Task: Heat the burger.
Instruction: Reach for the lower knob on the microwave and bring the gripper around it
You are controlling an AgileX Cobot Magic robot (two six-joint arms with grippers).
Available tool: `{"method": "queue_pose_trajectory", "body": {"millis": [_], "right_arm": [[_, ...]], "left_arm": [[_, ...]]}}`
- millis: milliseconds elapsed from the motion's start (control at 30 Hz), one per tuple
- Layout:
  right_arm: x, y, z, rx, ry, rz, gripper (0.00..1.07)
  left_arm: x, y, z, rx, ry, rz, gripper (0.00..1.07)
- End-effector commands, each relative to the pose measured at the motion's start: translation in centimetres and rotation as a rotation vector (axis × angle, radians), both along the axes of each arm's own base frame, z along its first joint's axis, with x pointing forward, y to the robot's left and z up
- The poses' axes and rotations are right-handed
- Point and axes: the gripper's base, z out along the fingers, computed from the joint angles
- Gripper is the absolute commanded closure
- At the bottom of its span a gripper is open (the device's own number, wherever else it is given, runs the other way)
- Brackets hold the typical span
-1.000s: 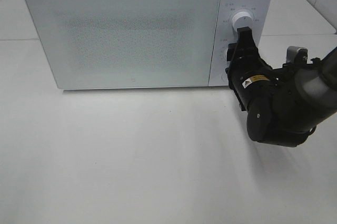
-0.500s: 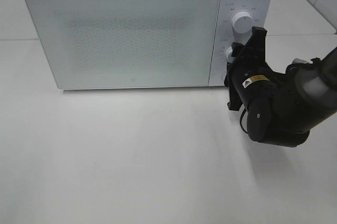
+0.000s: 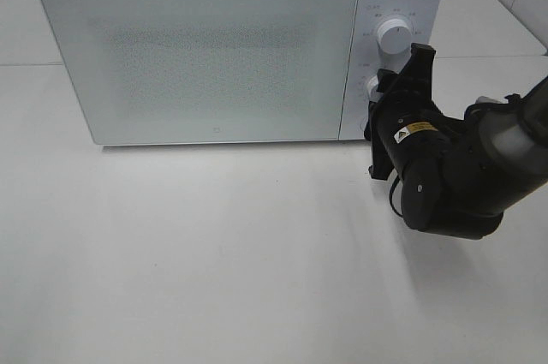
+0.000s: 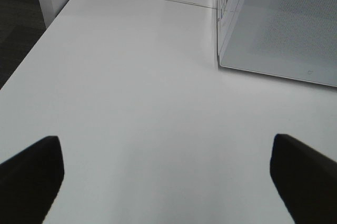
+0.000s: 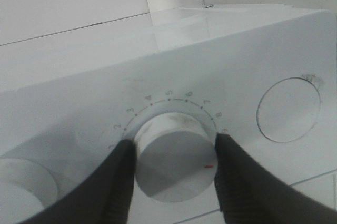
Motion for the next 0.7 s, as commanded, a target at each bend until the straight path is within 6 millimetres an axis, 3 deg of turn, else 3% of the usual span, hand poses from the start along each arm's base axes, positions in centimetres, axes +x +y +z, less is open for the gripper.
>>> {"method": "queue_pose_trajectory", "body": {"millis": [33,267,700], "right_arm": [[0.35,-0.03,2.43,0.018,-0.233,-0.012,0.89],[0.32,-0.22,2.36,0.018,-0.228,-0.031,0.72],[0.19,-0.39,2.22,-0.025,-0.22,-0.041,0.61]], "left_arm": [[-0.3,-0.05,0.06,-0.002,-0.023,-0.003,0.06],[-0.3,-0.05,0.06,-0.002,-0.023,-0.003,0.06],[-0.3,-0.05,0.06,-0.002,-0.023,-0.003,0.06]]}}
